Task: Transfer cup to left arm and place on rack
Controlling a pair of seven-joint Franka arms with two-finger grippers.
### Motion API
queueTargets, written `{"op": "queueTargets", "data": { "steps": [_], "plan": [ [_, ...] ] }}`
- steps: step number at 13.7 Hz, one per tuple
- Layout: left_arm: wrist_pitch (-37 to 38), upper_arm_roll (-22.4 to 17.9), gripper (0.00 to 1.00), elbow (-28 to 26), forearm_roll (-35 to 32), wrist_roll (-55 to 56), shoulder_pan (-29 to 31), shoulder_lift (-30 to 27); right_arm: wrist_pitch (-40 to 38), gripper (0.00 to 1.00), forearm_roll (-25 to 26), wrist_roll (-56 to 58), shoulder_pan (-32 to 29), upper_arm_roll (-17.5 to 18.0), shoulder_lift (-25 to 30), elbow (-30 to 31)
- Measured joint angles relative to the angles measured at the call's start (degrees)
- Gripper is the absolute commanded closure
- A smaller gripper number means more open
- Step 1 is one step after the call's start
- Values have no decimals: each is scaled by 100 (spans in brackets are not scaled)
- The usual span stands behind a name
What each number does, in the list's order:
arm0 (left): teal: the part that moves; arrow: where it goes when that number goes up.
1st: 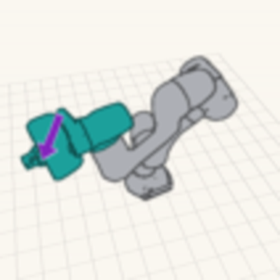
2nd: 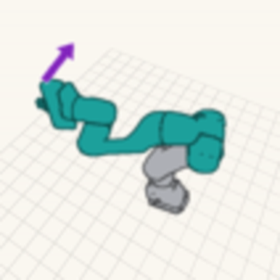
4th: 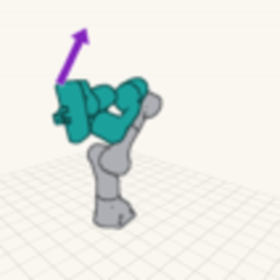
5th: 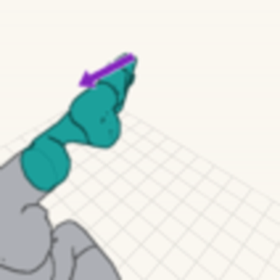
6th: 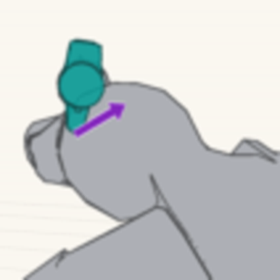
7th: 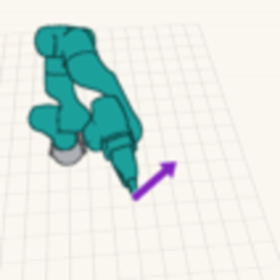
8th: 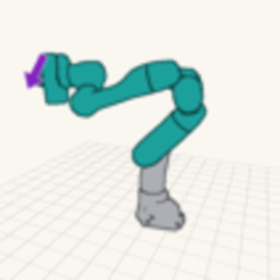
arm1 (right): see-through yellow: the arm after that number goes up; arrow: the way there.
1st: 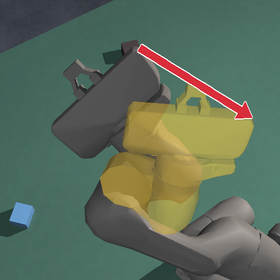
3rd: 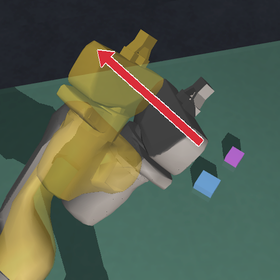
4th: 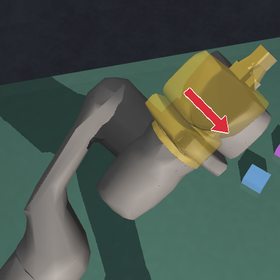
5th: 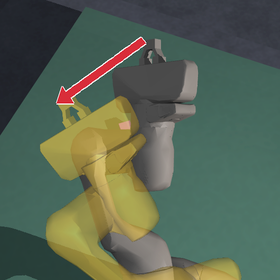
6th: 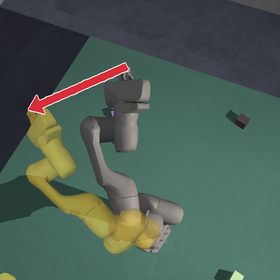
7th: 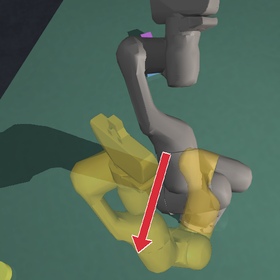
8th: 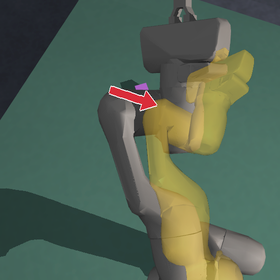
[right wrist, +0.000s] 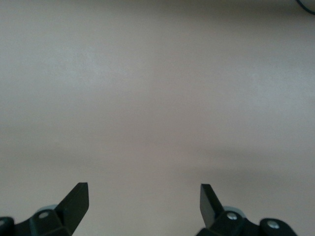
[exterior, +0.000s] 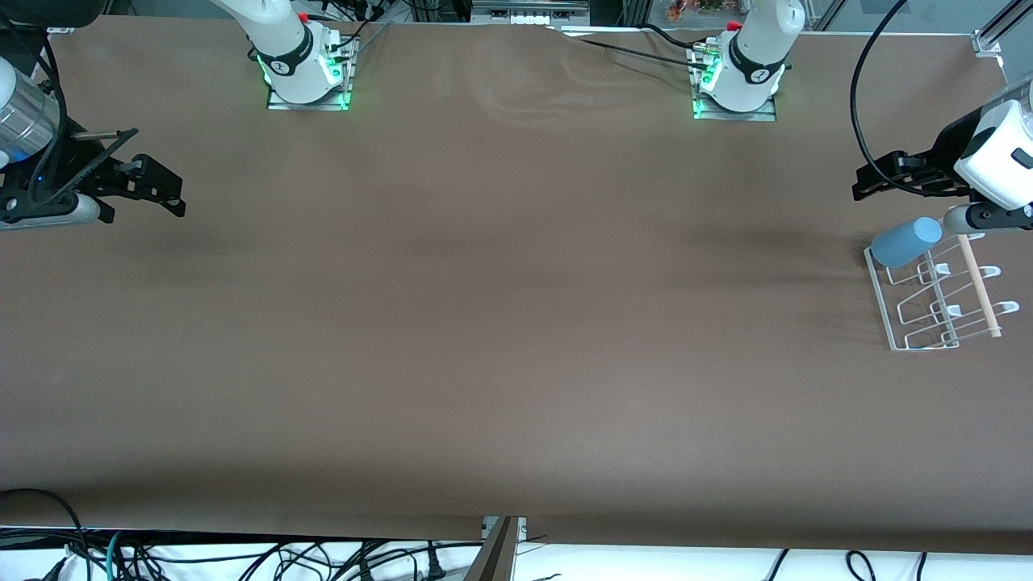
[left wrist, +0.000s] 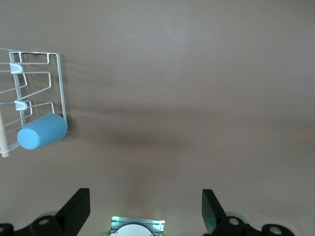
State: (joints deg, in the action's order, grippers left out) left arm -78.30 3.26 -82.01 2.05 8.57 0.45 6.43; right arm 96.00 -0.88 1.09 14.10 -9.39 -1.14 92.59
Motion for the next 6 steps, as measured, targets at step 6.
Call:
{"op": "queueTargets", "data": {
  "steps": [6],
  "plan": [
    [33,-11,0,169,0,6,-111,154,1,0,0,0,0,0,0,0]
  ]
}}
